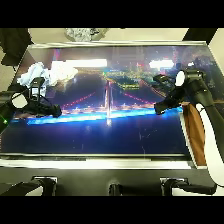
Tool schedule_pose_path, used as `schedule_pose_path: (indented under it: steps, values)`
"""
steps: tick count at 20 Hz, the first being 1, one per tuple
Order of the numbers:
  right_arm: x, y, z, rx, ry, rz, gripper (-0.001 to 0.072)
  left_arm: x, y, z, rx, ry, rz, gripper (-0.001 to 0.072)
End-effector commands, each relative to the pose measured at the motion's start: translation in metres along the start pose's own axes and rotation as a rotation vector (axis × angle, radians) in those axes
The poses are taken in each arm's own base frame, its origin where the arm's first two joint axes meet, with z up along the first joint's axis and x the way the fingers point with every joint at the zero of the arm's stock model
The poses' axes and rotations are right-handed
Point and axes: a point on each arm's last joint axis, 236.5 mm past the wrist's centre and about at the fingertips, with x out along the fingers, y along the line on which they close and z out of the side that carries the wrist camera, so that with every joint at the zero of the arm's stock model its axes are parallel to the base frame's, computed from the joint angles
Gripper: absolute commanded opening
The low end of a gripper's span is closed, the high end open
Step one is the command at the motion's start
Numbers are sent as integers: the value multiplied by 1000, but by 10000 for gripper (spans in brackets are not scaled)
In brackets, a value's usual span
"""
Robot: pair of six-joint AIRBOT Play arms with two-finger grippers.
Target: Fold the shirts.
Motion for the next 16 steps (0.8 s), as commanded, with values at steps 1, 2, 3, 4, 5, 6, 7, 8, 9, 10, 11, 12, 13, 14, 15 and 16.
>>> schedule_pose_path:
  steps: [1,2,3,4,5,6,7,8,9,10,11,12,13,14,15,16]
  values:
    - [0,0,0,0,1,0,681,0,0,0,1,0,0,588]
    - [0,0,0,0,1,0,681,0,0,0,1,0,0,588]
    - [0,0,0,0,1,0,681,0,0,0,1,-1,0,588]
    - [0,0,0,0,1,0,681,0,0,0,1,0,0,588]
    - [0,0,0,0,1,0,681,0,0,0,1,0,0,588]
    - [0,0,0,0,1,0,681,0,0,0,1,0,0,588]
    - [0,0,0,0,1,0,681,0,0,0,1,0,0,588]
    - [0,0,0,0,1,0,681,0,0,0,1,0,0,588]
    - [0,0,0,0,1,0,681,0,0,0,1,0,0,588]
    - [0,0,0,0,1,0,681,0,0,0,1,0,0,587]
    - [0,0,0,0,1,0,681,0,0,0,1,0,0,588]
    - [0,0,0,0,1,0,681,0,0,0,1,0,0,588]
    - [0,0,0,0,1,0,681,0,0,0,1,0,0,588]
    - [0,0,0,0,1,0,681,0,0,0,1,0,0,588]
    - [0,0,0,0,1,0,681,1,-3,2,-21,-8,-11,588]
    - [0,0,0,0,0,1,681,2,-6,6,-29,-22,-25,588]
